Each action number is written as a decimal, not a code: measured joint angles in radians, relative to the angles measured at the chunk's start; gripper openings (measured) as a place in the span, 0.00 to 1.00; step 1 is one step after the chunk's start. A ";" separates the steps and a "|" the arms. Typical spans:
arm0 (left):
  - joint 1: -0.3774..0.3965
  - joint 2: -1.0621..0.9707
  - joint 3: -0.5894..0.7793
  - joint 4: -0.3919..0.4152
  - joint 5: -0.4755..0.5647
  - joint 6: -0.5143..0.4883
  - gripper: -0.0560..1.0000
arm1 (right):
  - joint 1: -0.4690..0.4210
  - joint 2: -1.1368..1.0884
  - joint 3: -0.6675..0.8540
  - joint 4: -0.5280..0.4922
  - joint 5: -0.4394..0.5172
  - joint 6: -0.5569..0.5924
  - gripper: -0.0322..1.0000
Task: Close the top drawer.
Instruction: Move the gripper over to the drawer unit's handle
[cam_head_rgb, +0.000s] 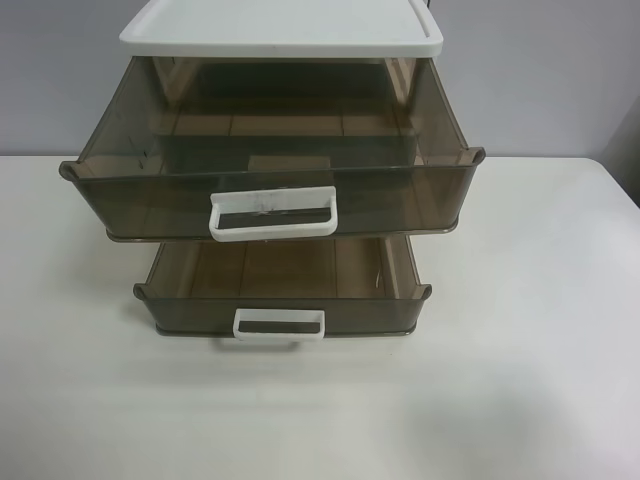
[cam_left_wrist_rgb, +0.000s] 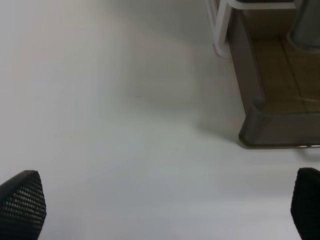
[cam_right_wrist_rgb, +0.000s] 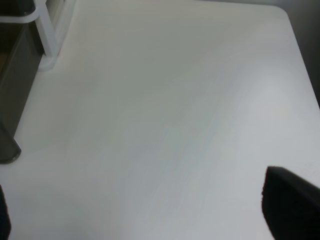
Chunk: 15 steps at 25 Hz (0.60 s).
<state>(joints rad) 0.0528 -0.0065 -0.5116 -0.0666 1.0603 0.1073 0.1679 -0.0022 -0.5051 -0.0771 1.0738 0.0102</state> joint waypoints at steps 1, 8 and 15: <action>0.000 0.000 0.000 0.000 0.000 0.000 0.99 | 0.000 0.000 0.000 0.000 0.000 0.000 0.99; 0.000 0.000 0.000 0.000 0.000 0.000 0.99 | 0.000 0.000 0.000 0.000 0.000 0.000 0.99; 0.000 0.000 0.000 0.000 0.000 0.000 0.99 | 0.000 0.052 -0.025 0.032 0.001 -0.003 0.99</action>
<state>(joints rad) 0.0528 -0.0065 -0.5116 -0.0666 1.0603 0.1073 0.1679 0.0502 -0.5301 -0.0451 1.0743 0.0077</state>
